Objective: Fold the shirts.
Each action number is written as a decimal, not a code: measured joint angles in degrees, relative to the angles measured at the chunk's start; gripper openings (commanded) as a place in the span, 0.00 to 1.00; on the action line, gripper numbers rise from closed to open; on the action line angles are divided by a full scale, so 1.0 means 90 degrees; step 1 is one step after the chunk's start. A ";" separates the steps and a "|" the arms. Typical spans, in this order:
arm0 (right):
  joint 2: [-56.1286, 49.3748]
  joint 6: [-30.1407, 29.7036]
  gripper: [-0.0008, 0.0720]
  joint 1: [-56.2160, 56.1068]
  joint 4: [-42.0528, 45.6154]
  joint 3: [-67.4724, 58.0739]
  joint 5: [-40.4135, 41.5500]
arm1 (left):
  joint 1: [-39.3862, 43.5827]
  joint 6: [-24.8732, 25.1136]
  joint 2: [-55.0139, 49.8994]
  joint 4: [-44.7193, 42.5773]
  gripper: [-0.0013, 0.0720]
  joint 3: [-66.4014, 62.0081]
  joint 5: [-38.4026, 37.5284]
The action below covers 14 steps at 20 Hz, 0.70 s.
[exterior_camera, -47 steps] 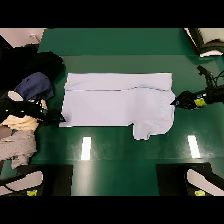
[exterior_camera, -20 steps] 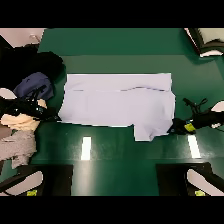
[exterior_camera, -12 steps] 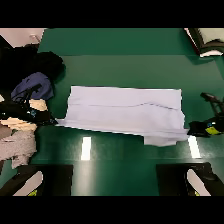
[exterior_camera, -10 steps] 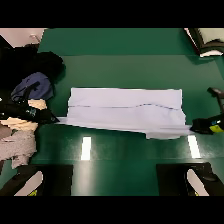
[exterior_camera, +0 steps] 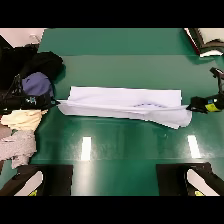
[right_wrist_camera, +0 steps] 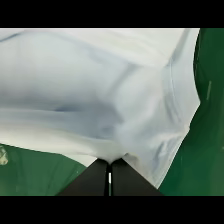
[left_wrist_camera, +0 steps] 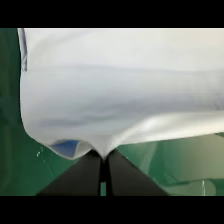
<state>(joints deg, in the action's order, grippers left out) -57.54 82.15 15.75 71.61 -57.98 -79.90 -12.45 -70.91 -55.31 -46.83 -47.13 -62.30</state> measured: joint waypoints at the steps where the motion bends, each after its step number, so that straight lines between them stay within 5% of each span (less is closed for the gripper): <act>1: -0.0231 -0.0002 0.03 -0.0005 -0.0012 -0.0160 0.0053 | 0.0005 0.0005 -0.0066 0.0053 0.05 -0.0015 0.0168; 9: -0.1632 -0.0019 0.08 -0.0119 -0.0124 -0.1248 0.0221 | 0.0005 0.0381 -0.1807 0.0724 0.05 -0.0945 0.0578; 10: -0.1783 -0.0017 0.41 -0.0126 -0.0240 -0.1333 0.0282 | 0.0002 0.0408 -0.2093 0.0777 0.26 -0.1144 0.0563; 11: -0.1936 -0.0017 0.71 -0.0124 -0.0372 -0.1418 0.0396 | -0.0002 0.0425 -0.2351 0.0818 0.65 -0.1326 0.0573; 12: -0.2074 -0.0019 0.72 -0.0121 -0.0561 -0.1489 0.0549 | -0.0010 0.0413 -0.2594 0.0865 0.77 -0.1511 0.0573; 14: -0.2295 -0.0017 0.72 -0.0129 -0.1025 -0.1637 0.0848 | -0.0002 0.0257 -0.2948 0.0947 0.76 -0.1819 0.0568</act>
<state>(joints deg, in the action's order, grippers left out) -78.19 82.00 14.59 62.39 -72.71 -72.27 -12.47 -68.60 -81.84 -38.30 -63.51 -57.19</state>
